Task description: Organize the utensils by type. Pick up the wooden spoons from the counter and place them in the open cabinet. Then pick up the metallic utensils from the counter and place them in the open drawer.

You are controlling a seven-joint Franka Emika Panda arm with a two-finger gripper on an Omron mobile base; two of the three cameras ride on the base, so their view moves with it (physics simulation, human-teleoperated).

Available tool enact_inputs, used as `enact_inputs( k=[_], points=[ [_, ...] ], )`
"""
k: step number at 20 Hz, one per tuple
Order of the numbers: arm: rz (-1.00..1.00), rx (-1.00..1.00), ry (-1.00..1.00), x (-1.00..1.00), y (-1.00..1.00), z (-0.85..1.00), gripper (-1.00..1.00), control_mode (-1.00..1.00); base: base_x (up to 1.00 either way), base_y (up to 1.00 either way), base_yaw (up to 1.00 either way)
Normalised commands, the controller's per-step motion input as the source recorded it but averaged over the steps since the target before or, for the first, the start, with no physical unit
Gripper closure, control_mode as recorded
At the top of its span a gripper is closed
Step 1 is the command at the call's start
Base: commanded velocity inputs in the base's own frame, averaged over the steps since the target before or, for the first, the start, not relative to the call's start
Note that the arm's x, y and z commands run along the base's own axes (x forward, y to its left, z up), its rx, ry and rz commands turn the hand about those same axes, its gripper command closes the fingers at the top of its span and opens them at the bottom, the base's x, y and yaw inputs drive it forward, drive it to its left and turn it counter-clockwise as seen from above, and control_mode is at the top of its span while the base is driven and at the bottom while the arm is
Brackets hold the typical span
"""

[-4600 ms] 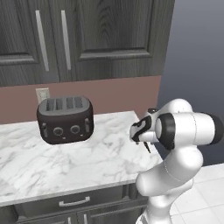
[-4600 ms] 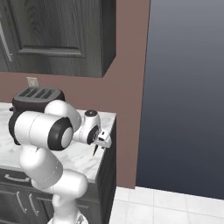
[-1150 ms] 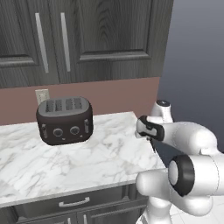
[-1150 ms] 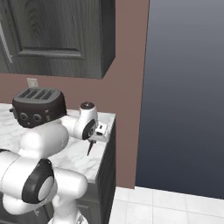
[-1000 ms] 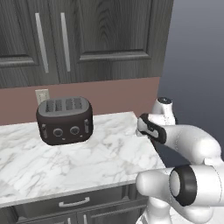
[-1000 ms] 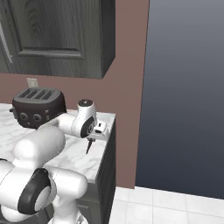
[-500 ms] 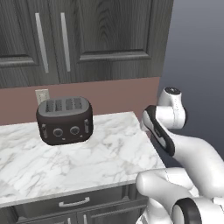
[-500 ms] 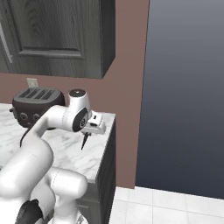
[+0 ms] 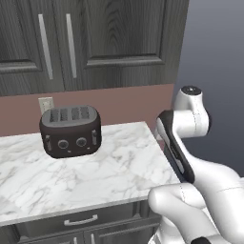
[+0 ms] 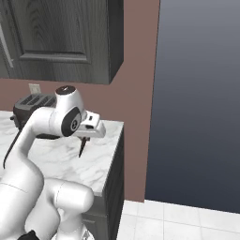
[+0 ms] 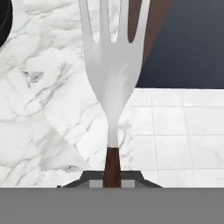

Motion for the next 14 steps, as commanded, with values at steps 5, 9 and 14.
enact_inputs(
  k=[5, 9, 14],
  points=[
    [0.04, -0.03, 0.0, -0.31, 0.09, 0.58, 1.0, -1.0, 0.0, 0.0, 0.0],
    [0.03, -0.02, 0.0, -0.33, 0.07, 0.48, 1.0, -1.0, 0.0, 0.0, 0.0],
    [0.03, 0.0, -0.01, -0.31, 0.08, 0.34, 1.0, -1.0, 0.0, 0.0, 0.0]
  ],
)
